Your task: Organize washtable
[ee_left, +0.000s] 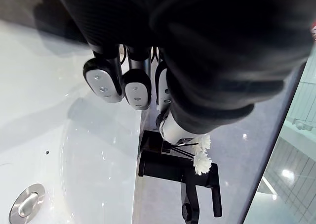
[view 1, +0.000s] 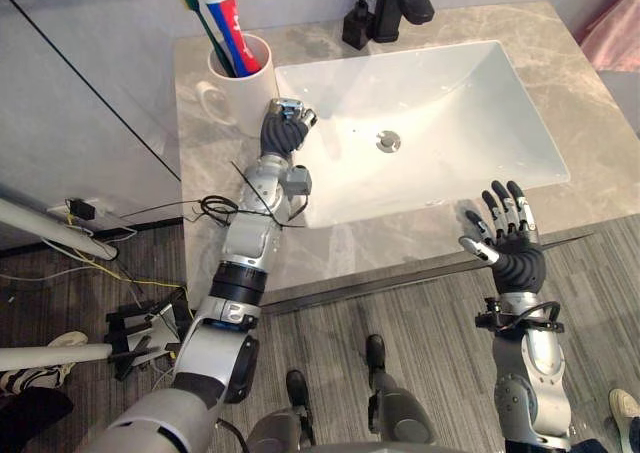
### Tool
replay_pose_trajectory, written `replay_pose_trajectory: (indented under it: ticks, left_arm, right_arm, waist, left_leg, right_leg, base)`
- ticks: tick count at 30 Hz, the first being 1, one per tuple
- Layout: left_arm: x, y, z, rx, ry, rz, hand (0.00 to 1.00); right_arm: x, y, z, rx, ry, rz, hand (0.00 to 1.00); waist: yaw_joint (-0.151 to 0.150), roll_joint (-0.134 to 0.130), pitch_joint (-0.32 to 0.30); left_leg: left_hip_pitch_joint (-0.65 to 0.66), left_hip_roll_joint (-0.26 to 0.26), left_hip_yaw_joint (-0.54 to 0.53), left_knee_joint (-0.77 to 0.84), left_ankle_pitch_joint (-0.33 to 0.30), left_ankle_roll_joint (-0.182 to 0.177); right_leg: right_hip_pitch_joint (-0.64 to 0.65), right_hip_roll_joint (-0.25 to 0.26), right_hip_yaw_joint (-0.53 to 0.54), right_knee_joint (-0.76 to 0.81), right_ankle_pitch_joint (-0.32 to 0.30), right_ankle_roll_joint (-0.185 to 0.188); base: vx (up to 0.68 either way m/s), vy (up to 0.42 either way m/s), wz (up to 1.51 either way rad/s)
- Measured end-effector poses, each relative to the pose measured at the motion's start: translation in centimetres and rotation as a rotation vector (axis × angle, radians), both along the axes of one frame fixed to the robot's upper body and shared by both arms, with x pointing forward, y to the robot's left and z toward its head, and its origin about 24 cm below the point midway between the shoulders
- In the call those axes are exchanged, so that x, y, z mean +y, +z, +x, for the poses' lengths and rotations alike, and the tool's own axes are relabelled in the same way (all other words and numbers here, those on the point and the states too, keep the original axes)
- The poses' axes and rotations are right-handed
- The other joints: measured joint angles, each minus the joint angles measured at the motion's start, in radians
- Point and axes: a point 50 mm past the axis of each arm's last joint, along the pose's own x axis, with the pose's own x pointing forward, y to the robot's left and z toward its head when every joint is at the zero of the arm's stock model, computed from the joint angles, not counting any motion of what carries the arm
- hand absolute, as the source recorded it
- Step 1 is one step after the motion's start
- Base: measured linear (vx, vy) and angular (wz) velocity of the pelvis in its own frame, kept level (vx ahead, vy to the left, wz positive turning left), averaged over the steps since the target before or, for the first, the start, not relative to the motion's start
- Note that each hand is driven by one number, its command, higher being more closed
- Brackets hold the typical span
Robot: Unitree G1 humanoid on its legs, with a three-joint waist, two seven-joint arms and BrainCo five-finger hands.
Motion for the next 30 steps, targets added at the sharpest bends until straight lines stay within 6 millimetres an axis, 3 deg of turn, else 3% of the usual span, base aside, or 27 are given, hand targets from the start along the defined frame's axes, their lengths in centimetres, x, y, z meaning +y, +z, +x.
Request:
replay_pose_trajectory:
  ticks: [20, 30]
  left_arm:
    - [1.2, 2.9, 0.4, -0.085, 0.062, 0.02, 1.0]
    - [1.7, 4.4, 0.8, -0.12, 0.078, 0.043, 1.0]
  right_arm:
    - [-0.2, 1.4, -0.2, -0.07, 0.002, -0.027, 0.0]
    - [-1.2, 1.7, -0.4, -0.082, -0.038, -0.037, 0.0]
  waist:
    - [0.001, 0.0, 0.05]
    - [0.0, -0.003, 0.072]
  left_leg:
    - [-0.035, 0.016, 0.01, 0.025, 0.0, -0.002]
    - [-0.053, 0.018, 0.019, 0.035, 0.0, -0.001]
  right_leg:
    - [-0.027, 0.013, 0.006, 0.0, 0.021, -0.005]
    - [-0.048, 0.015, 0.028, 0.0, 0.058, 0.011]
  base:
    - [0.0, 0.0, -0.01]
    - [-0.01, 0.008, -0.04]
